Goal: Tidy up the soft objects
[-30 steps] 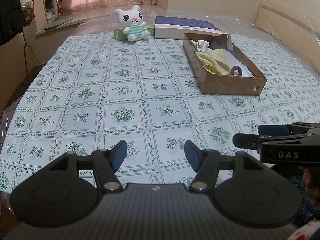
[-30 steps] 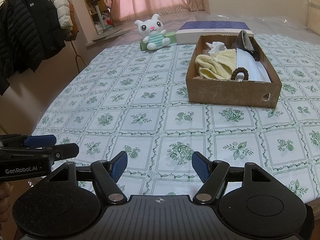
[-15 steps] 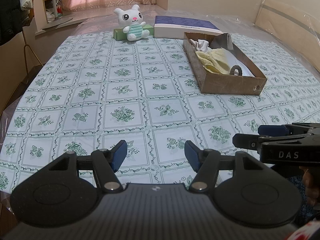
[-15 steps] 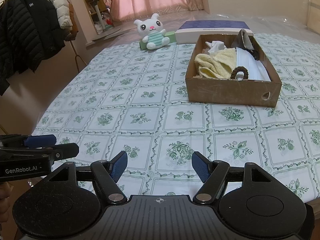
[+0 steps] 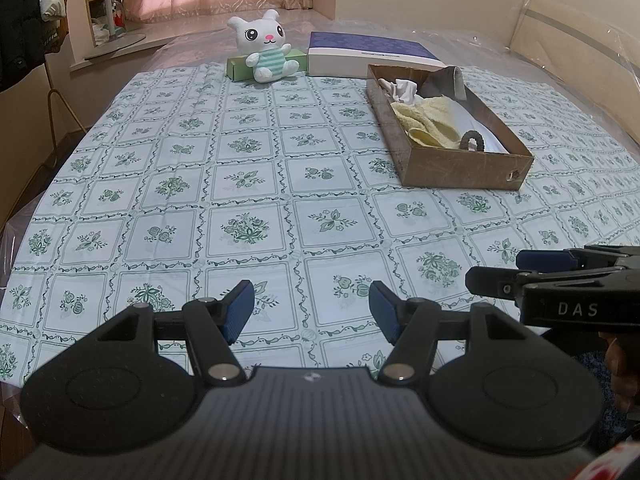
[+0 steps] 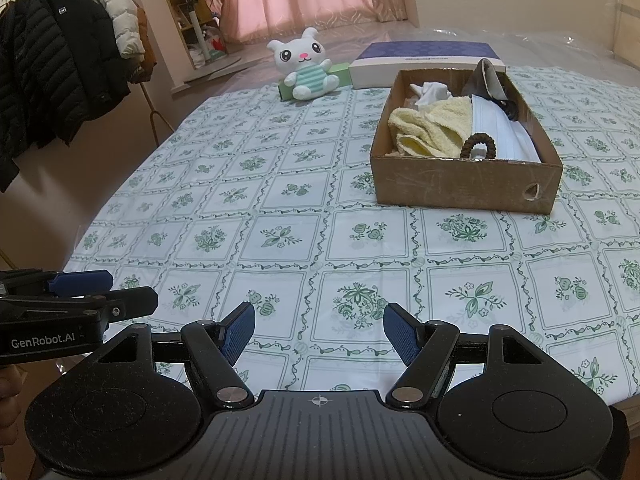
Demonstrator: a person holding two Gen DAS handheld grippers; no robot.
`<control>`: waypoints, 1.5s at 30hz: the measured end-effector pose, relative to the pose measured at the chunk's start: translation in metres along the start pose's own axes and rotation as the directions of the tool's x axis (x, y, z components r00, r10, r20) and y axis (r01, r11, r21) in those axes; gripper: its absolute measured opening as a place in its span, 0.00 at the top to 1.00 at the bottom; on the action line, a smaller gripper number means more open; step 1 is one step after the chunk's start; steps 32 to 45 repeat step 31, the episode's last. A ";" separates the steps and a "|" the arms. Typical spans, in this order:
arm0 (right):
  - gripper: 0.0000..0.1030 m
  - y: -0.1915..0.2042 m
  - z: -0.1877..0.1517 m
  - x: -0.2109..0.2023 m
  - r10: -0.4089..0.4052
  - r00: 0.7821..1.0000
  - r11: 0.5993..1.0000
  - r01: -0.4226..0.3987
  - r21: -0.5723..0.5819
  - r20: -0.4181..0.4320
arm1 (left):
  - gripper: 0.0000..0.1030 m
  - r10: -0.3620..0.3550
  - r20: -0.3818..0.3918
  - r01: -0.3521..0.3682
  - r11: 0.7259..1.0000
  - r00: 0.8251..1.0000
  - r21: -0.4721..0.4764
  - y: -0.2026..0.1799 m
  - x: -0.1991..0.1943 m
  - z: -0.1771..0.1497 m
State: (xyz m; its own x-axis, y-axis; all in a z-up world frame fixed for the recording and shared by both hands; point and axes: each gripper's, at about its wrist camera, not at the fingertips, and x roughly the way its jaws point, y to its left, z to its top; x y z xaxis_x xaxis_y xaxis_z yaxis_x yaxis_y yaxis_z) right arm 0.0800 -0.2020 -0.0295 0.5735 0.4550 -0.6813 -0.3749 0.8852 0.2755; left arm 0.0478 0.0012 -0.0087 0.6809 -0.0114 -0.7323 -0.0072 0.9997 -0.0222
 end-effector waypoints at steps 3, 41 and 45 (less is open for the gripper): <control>0.31 0.000 0.000 0.000 0.000 1.000 1.000 0.000 0.000 0.000 | 0.41 -0.001 -0.001 0.001 1.000 1.000 0.000 0.000 0.001 0.000; 0.31 -0.003 -0.001 0.004 -0.003 1.000 1.000 0.003 0.004 -0.004 | 0.41 -0.001 -0.014 0.000 1.000 1.000 -0.007 0.000 0.011 0.002; 0.31 -0.003 -0.001 0.004 -0.003 1.000 1.000 0.003 0.004 -0.004 | 0.41 -0.001 -0.014 0.000 1.000 1.000 -0.007 0.000 0.011 0.002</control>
